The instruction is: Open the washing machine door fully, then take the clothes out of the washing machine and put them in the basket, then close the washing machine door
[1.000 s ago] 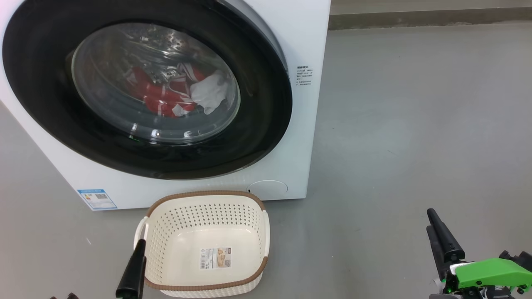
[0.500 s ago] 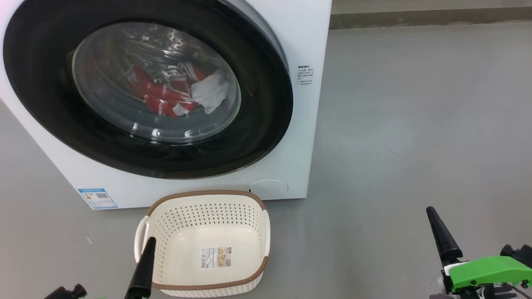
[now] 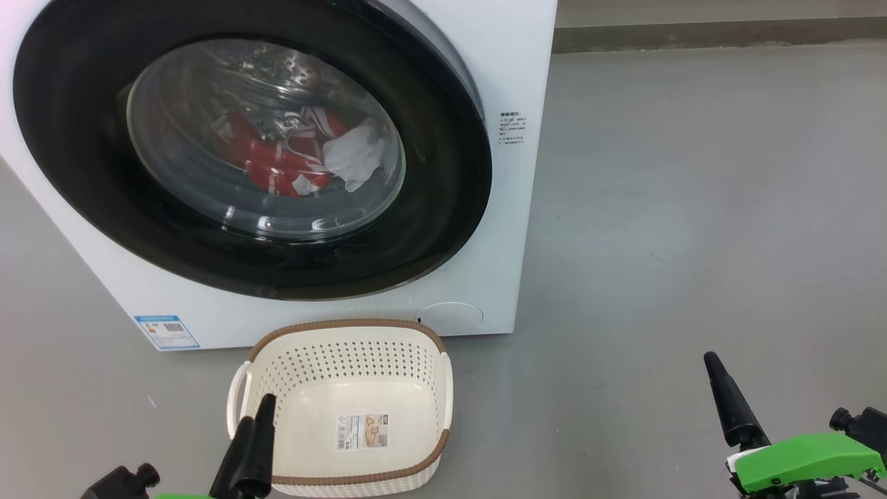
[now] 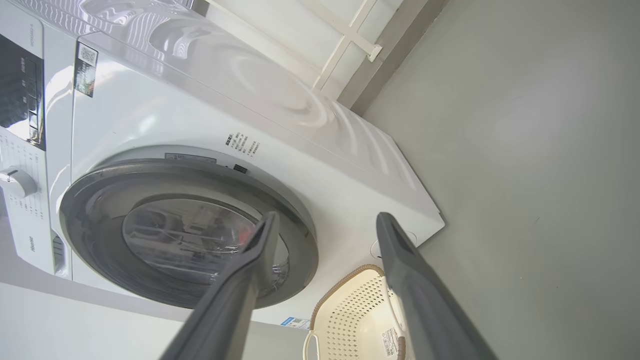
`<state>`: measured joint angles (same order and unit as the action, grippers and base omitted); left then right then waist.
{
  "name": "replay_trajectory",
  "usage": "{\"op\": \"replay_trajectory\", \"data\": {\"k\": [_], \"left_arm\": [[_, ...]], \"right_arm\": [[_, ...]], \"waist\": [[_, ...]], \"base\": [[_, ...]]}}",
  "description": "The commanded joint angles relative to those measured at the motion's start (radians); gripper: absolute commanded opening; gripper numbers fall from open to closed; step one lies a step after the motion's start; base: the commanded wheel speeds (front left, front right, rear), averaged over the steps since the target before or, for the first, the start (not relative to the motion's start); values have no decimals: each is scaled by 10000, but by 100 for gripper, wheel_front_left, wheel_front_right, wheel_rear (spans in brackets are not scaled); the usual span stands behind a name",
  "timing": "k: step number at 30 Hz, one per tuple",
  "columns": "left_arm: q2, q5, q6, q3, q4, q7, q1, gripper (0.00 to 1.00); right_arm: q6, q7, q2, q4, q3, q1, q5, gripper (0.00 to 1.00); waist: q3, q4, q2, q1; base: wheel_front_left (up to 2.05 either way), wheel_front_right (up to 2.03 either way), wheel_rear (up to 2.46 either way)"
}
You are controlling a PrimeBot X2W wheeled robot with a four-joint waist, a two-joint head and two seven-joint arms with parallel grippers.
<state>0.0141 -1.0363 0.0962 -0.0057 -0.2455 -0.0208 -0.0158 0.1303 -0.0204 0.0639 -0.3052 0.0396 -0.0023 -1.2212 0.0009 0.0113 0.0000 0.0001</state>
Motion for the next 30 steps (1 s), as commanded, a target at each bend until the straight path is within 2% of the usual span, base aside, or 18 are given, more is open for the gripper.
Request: {"op": "replay_trajectory", "data": {"k": [1,30], "left_arm": [[141,504,-34,38,356,-162,-33,100],[225,4145,-382,-558,857,-1015,84,100]], "right_arm": [[2,-171,233,301,-179,-129,415,100],[3,-1022,561,552,-691,120,3147,100]], "waist": [[-10,11,0,-1],[34,133,0,-1]], "base": [[0,0,0],[0,0,0]]}}
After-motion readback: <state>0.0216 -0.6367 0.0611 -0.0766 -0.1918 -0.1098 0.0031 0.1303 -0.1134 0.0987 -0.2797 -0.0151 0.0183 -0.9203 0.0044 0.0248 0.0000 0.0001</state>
